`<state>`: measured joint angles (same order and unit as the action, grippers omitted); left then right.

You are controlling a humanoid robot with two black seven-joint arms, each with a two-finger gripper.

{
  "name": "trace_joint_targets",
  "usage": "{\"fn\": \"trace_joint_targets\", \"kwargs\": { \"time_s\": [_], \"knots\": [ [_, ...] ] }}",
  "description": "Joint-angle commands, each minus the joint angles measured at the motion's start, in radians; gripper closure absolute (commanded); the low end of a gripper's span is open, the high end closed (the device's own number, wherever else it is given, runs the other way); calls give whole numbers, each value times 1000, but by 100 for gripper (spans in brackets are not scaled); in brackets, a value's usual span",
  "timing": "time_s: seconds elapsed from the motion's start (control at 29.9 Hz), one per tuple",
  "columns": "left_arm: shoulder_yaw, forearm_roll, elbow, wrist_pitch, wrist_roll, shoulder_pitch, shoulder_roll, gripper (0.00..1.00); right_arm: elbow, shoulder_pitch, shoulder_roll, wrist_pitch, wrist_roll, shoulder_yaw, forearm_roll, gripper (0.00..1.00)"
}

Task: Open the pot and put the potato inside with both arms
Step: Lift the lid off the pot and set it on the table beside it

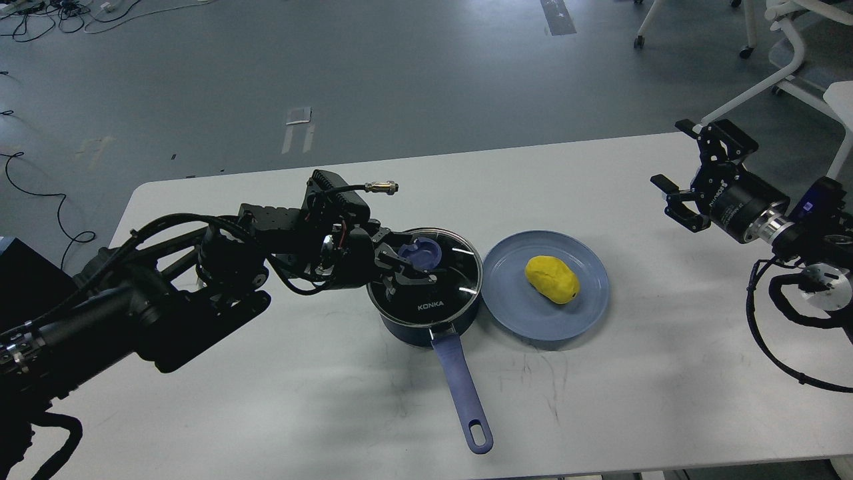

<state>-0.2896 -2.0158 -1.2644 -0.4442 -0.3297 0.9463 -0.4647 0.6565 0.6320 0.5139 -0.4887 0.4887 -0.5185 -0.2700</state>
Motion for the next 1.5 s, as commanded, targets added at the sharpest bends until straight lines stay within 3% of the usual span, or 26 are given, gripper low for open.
{"fn": "trace_joint_targets", "kwargs": {
  "time_s": [0.0,0.03,0.07,0.23,0.43,0.6,0.9,1.14,1.47],
  "knots": [
    [6,2,0,-1,1,-1,0,31,0,0,0,0,0,0,0,0],
    [7,0,0,-1,1,-1,0,40,0,-1,0,0,0,0,0,0],
    [7,-1,2,-1,3,-1,0,44,0,-1,0,0,0,0,0,0],
    [6,2,0,1,3,5,-5,54,0,-1,0,0,0,0,0,0],
    [-3,9,-42,21,-6,49,-78,54,0,-1,0,0,0,0,0,0],
    [-3,29,-59,42,-60,71,-202,54,0,0,0,0,0,-2,0,0],
    [81,35,-35,208,-135,17,-455,53,0,0,0,0,0,0,0,0],
    [96,48,69,315,-149,-115,-474,51,0,0,0,0,0,2,0,0],
    [96,72,181,318,-147,-192,-414,50,0,-1,0,0,0,3,0,0]
  ]
}}
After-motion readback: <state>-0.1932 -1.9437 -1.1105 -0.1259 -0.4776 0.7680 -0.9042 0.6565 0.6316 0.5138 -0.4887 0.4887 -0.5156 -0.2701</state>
